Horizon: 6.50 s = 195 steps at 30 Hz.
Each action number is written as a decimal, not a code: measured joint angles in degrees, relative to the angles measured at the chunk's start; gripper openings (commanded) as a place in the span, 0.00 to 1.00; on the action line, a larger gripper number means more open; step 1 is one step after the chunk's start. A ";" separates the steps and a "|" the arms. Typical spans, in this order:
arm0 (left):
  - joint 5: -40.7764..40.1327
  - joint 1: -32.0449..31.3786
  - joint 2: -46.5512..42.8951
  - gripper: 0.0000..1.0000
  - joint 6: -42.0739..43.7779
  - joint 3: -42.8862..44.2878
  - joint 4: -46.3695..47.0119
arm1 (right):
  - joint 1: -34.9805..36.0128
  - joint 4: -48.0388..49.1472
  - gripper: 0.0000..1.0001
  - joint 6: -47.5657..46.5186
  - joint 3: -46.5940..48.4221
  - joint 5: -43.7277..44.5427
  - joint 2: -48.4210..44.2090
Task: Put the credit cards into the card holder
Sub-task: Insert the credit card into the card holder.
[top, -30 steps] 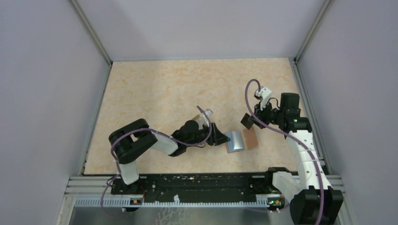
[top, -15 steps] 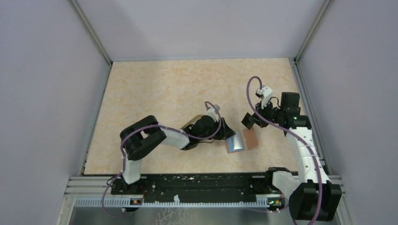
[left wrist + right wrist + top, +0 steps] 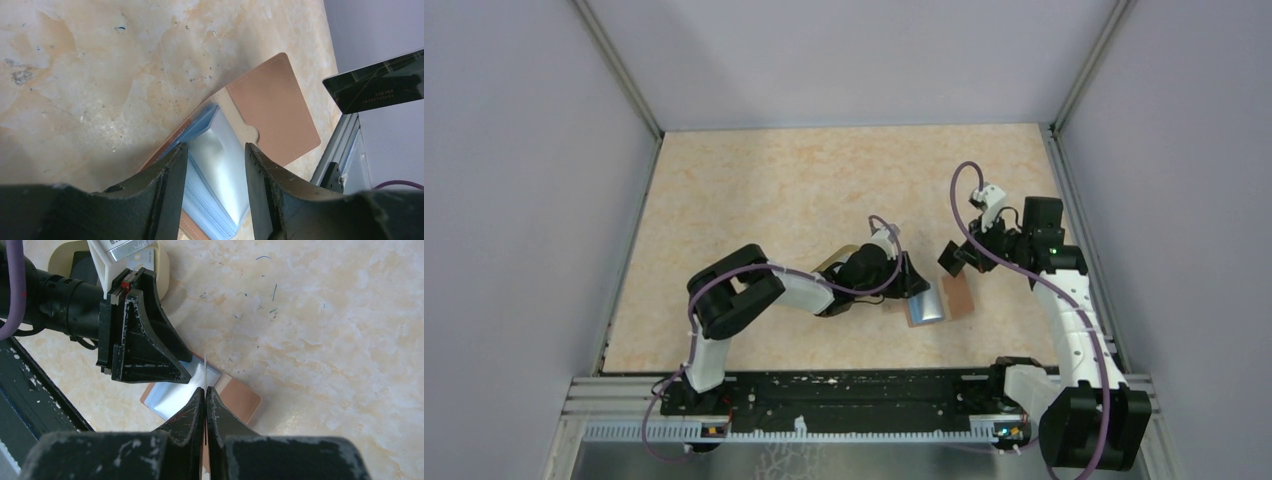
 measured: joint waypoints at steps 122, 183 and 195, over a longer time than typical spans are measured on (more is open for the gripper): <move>-9.79 -5.64 -5.86 0.47 1.53 -3.08 -8.41 | -7.54 -24.02 0.00 -26.21 8.44 -12.15 38.25; -13.40 -6.12 -3.67 0.47 5.03 3.91 -17.03 | 1.16 -28.96 0.00 -20.57 20.92 -4.83 59.80; -13.75 -6.12 -3.41 0.47 5.16 4.44 -17.40 | 2.58 -31.54 0.00 -20.57 23.41 -4.00 61.72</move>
